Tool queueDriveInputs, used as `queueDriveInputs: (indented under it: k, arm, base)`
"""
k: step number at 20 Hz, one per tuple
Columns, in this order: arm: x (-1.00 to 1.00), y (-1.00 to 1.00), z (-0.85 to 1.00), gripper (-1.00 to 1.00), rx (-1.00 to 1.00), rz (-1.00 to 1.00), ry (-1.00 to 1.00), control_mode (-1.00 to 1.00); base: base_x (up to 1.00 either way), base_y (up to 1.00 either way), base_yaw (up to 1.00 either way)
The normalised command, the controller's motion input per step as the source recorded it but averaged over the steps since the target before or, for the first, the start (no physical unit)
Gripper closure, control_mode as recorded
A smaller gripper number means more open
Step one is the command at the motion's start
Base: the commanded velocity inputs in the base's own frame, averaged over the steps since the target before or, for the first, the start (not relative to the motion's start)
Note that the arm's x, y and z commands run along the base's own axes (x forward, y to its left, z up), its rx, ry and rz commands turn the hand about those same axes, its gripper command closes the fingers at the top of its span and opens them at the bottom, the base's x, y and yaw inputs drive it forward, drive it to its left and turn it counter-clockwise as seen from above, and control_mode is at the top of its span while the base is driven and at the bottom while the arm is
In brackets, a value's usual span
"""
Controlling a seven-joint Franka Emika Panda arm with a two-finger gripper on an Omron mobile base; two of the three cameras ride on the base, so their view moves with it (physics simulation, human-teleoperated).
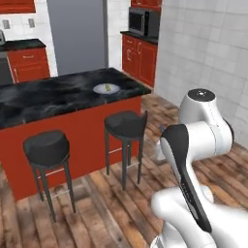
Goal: Retrieve the butter from the fridge and place it on a plate on the dining table. Then retrieve the butter knife by the fridge and place it near the plate.
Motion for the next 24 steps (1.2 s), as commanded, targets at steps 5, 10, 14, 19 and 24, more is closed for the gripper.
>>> queueDriveInputs:
  k: [5, 10, 14, 19, 24]
  arm:
    - [0.00, 0.00, 0.00, 1.00, 0.00, 0.00, 0.00, 1.00]
    - [0.00, 0.00, 0.00, 1.00, 0.00, 0.00, 0.00, 1.00]
    - [0.00, 0.00, 0.00, 1.00, 0.00, 0.00, 0.00, 1.00]
    - [0.00, 0.00, 0.00, 1.00, 0.00, 0.00, 0.00, 1.00]
    - [0.00, 0.00, 0.00, 1.00, 0.00, 0.00, 0.00, 1.00]
  base:
    - [0.66, -0.93, -0.50]
    - [0.91, -0.89, -0.09]
    - [1.00, -0.91, 0.07]
    - [1.00, -0.75, 0.23]
    - [0.88, -0.38, 0.42]
